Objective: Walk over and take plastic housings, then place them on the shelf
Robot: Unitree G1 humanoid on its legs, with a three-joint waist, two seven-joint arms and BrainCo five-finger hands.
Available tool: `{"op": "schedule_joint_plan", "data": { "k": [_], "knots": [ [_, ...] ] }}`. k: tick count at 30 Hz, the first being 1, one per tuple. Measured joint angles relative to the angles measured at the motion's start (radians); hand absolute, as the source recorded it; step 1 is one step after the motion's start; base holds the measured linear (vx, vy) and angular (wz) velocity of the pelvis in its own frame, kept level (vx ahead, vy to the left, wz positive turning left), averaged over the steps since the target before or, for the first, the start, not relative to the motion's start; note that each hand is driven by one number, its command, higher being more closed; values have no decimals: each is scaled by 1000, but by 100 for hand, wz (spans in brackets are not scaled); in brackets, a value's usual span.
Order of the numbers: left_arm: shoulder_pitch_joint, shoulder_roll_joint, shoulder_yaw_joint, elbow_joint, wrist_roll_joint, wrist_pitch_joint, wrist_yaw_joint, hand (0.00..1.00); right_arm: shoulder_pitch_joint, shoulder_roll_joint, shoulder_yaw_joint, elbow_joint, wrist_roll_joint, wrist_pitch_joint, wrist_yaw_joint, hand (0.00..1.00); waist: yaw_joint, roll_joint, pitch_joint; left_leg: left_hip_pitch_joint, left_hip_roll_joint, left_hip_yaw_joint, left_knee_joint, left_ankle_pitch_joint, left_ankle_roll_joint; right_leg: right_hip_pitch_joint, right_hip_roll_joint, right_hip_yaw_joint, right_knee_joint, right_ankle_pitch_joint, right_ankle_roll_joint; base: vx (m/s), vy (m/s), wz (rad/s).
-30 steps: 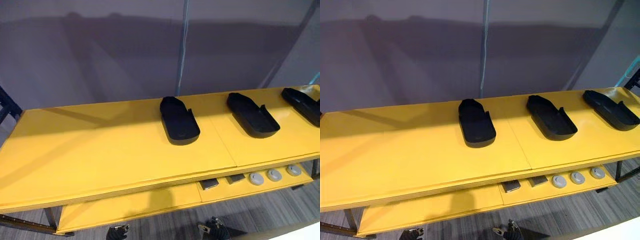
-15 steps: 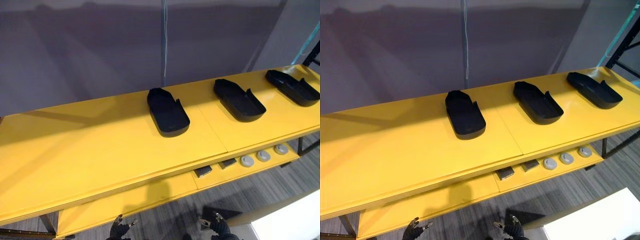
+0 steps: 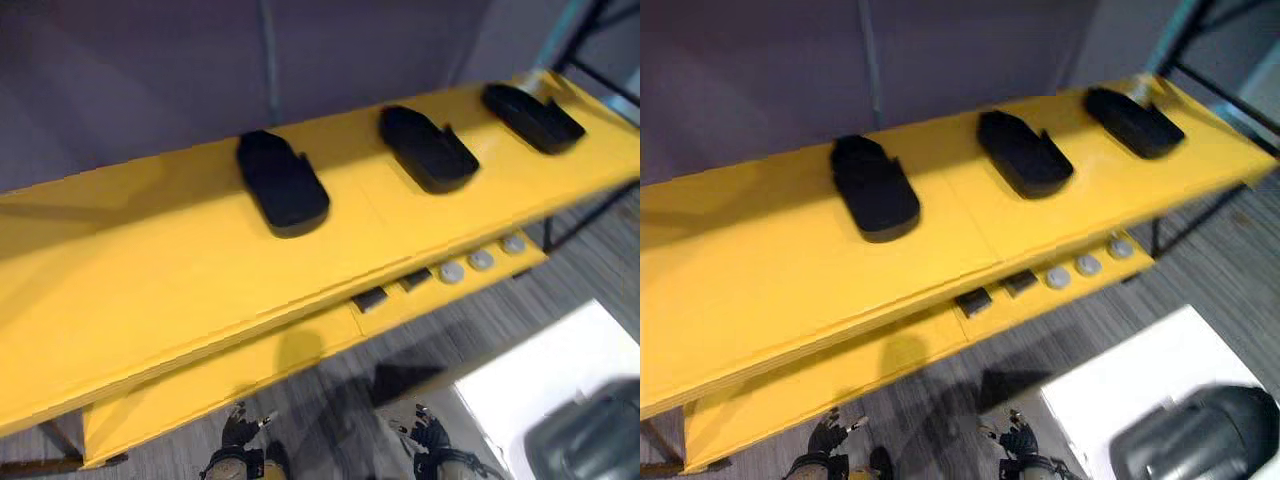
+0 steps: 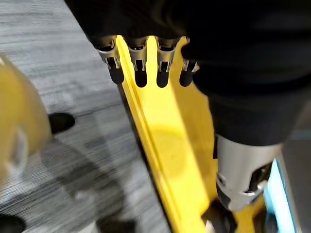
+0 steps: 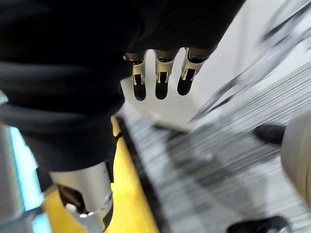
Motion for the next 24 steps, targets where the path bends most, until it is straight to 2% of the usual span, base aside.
{"op": "schedule_joint_plan", "data": {
  "k": [4, 6, 7, 8, 10, 11, 12, 13, 15, 16, 17, 19, 20, 24],
  "knots": [
    [-16, 6, -37, 13, 3, -2, -1, 0, 24, -1, -6, 1, 0, 0, -1, 0, -8, 13, 8, 23, 22, -23, 27, 15, -8, 30, 19, 49, -57, 45, -10, -82, -22, -41],
    [-15, 7, -37, 13, 3, -2, 1, 0, 10, -7, -8, 4, 1, 0, -8, 0, -18, 27, 33, 14, 12, -241, 82, 11, -12, 13, 30, 115, -20, 48, -10, -140, -48, -69],
    [-12, 6, -37, 15, 3, -2, 2, 0, 7, -12, -8, 4, 0, 0, -10, 0, -17, 31, 37, 12, 6, -309, 89, 3, -21, 3, 34, 139, -11, 49, -9, -168, 3, -106],
    [-10, 1, -43, 28, 2, -3, 4, 0, -1, -19, -12, 4, 0, 0, -16, 0, -12, 49, 42, 20, 1, -421, 78, -38, -47, -18, 50, 188, 5, 60, -4, -106, 27, -100],
    [-15, 2, -72, 57, 2, -2, 6, 0, -13, -36, -29, 1, 0, 0, -22, 0, -16, 83, 48, 69, 13, -447, 24, -86, -49, -55, 83, 250, 25, 72, 8, -161, 135, -124],
    [-22, 2, -82, 62, 2, -2, 5, 0, -13, -43, -34, -3, 0, 0, -23, 0, -28, 91, 54, 91, 13, -419, 2, -114, -66, -74, 87, 288, 40, 79, 20, -215, 201, -113],
    [-30, 6, -84, 64, 3, -2, 5, 0, -14, -42, -36, -3, 0, 0, -23, 0, -26, 82, 63, 100, 9, -393, 2, -124, -75, -89, 83, 303, 41, 82, 23, -225, 196, -110],
    [-31, 9, -85, 65, 4, -2, 5, 0, -15, -34, -39, -2, 0, 1, -26, 0, -22, 75, 72, 117, 8, -340, -7, -128, -73, -103, 57, 258, 45, 78, -6, -217, 138, -132],
    [-21, 26, -81, 70, 4, 0, 6, 0, -22, -12, -34, -3, 0, 2, -28, 0, -20, 69, 70, 162, 22, -218, -41, -110, -54, -164, -35, -99, 236, 59, -33, -121, 69, -144],
    [-18, 32, -81, 69, 4, 0, 6, 0, -27, -9, -27, -3, 0, 2, -28, 0, -19, 68, 69, 182, 21, -181, -48, -108, -56, -165, -60, -225, 254, 40, -59, 1, 17, -161],
    [-19, 42, -72, 69, 4, 3, 7, 0, -51, -10, -11, -2, -1, 1, -29, 0, -22, 73, 70, 207, 22, -104, -58, -100, -68, -161, -97, -416, 239, 31, -93, 25, 11, -139],
    [-33, 55, -73, 71, 4, 4, 7, 0, -60, -9, -6, -3, -6, 1, -30, 0, -32, 88, 71, 219, 27, -54, -73, -94, -75, -167, -98, -470, 242, 41, -105, 60, -17, -106],
    [-46, 68, -74, 72, 4, 5, 7, 0, -53, -10, -6, -1, -20, 2, -30, 0, -47, 89, 72, 241, 35, -29, -78, -89, -78, -167, -72, -438, 237, 42, -107, 85, -69, -98],
    [-59, 62, -75, 96, 5, 3, 0, 0, -48, -23, -7, -3, -21, 1, -37, 0, -51, 87, 71, 300, 77, 37, -38, -89, -78, -126, 21, -328, 139, 79, -118, 40, -61, -88]
  ]
}}
